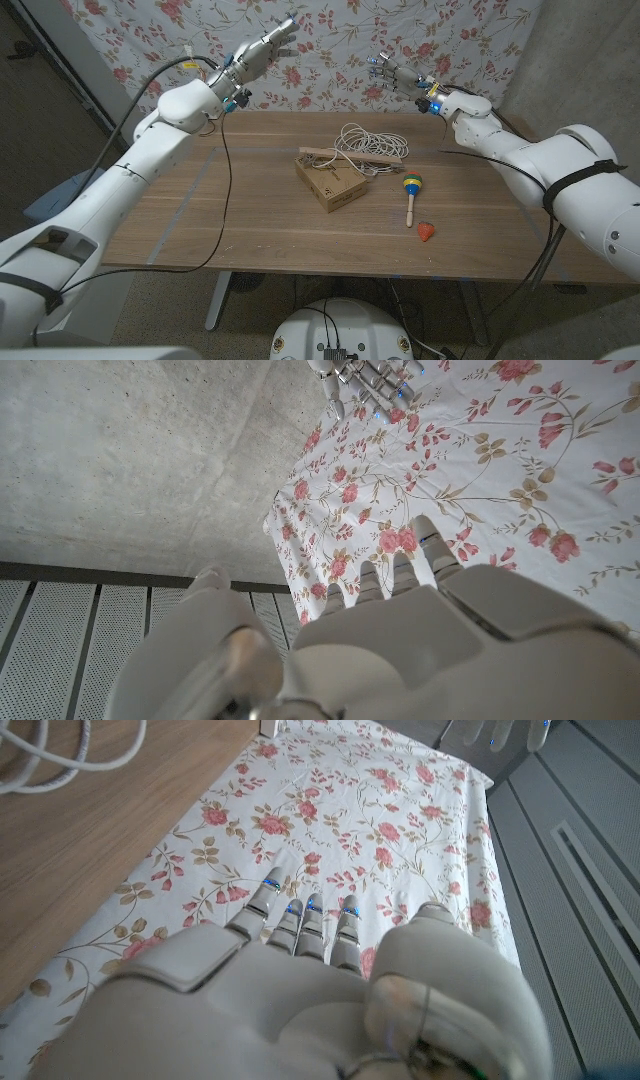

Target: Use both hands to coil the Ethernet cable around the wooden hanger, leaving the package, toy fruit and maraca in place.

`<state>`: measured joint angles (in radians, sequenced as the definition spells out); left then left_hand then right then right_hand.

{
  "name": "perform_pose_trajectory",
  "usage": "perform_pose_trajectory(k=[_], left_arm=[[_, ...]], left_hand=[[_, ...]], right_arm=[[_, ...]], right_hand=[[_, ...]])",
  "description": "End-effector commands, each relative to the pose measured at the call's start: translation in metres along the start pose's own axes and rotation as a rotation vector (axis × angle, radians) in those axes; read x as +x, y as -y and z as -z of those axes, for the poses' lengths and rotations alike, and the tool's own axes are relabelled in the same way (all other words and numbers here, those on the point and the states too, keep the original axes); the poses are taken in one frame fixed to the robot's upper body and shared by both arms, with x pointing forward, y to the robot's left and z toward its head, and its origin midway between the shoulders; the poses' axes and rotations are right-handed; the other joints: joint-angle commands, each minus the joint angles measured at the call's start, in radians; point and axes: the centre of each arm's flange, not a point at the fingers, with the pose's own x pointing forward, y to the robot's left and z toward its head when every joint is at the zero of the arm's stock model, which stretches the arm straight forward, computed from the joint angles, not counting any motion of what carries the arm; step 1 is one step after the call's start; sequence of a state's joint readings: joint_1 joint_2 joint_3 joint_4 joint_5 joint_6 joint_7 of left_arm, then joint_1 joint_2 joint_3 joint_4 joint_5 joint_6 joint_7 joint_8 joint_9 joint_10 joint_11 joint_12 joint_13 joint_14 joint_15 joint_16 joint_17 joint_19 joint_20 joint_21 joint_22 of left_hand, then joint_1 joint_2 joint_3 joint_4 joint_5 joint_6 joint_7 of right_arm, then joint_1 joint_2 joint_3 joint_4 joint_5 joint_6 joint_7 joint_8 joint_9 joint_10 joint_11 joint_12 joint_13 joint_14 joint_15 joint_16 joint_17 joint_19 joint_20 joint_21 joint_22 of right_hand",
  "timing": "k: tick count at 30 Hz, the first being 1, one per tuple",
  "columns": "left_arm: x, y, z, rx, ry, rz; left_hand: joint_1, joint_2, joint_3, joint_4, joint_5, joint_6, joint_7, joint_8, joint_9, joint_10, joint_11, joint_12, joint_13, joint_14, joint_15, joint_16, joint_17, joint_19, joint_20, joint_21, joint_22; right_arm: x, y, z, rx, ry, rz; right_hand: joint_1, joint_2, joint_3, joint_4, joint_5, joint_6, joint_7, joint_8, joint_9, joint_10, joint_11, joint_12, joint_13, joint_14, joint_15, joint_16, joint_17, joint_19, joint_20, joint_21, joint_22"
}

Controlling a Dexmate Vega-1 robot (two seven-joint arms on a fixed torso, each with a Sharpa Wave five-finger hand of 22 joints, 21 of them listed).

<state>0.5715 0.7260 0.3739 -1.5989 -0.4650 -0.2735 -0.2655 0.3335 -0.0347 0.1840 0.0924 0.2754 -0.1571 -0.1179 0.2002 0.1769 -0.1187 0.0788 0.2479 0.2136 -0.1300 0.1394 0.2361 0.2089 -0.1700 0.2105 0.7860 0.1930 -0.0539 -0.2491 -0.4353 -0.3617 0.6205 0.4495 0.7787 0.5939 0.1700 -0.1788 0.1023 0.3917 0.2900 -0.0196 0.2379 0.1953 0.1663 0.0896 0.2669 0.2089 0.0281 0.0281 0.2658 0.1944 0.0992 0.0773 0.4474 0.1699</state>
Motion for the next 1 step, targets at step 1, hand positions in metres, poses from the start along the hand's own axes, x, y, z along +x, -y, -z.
perform_pose_trajectory(k=[1], left_arm=[[-0.0167, 0.0069, 0.0451, -0.126, -0.068, -0.091]], left_hand=[[0.001, 0.014, 0.000, 0.002, 0.006, 0.003, 0.002, 0.002, 0.001, 0.002, -0.001, 0.004, 0.003, -0.001, -0.001, 0.004, 0.003, -0.199, 0.002, 0.003, 0.004]], right_arm=[[-0.0166, 0.0153, 0.0233, 0.147, 0.079, 0.252]], right_hand=[[-0.004, -0.001, 0.001, 0.005, -0.008, 0.007, -0.002, 0.000, -0.001, 0.005, -0.003, 0.001, 0.000, 0.008, -0.035, -0.005, -0.002, 0.004, 0.015, -0.004, 0.003]])
